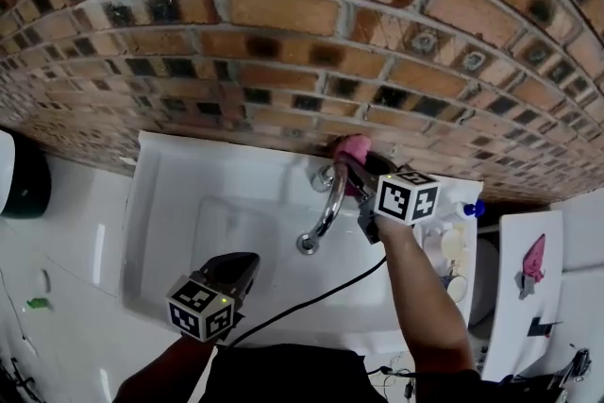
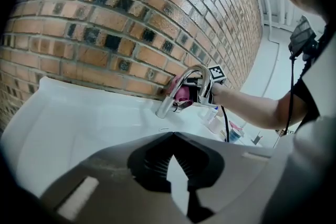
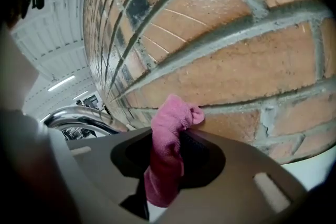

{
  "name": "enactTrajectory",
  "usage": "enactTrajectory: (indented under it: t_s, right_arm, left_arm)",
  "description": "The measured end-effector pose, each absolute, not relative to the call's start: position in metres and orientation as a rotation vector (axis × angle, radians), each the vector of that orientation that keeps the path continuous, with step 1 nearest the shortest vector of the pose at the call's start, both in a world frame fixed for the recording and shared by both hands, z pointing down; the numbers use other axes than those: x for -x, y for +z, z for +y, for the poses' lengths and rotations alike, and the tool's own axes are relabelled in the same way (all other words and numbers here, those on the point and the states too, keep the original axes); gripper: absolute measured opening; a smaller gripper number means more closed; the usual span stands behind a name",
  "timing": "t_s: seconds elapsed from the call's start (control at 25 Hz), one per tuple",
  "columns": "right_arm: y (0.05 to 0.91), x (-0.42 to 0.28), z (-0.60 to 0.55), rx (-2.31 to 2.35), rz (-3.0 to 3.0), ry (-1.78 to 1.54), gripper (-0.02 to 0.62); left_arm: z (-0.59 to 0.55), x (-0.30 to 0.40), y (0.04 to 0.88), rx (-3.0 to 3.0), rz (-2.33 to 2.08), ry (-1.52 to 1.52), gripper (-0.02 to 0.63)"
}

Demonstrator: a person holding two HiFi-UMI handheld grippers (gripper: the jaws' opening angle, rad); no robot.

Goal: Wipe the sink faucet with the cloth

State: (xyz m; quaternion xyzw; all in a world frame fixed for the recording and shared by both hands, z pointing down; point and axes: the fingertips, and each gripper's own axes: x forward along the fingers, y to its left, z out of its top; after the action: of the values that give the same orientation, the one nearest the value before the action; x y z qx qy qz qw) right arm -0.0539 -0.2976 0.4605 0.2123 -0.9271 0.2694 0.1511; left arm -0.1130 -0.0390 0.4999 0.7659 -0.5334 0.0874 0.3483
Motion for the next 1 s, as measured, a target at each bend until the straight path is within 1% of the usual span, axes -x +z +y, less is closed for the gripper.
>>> enactTrajectory:
  t_s: [0.16, 0.48, 0.68, 1.0]
  right_arm:
    - [0.454, 0.055, -0.298, -0.614, -2.665, 0.81, 0.123]
    - [0.419, 0.046, -0.287, -0.595, -2.744, 1.017, 0.12]
    - [0.398, 0.052, -0.277, -0.576, -2.761, 0.921, 0.12]
    - [0.362, 0.062, -0.252, -0.554, -2.756, 0.579, 0.121]
  left_arm:
    - [-0.036, 0.117, 0.503, -1.973, -1.381, 0.215, 0.006]
    - [-0.03, 0.12, 0.502, -2.0, -1.353, 0.188, 0.006]
    - [-0.019, 0.114, 0.498, -2.041, -1.325, 0.19, 0.006]
    - [0.0, 0.114, 0.486, -2.09, -1.326, 0.173, 0.006]
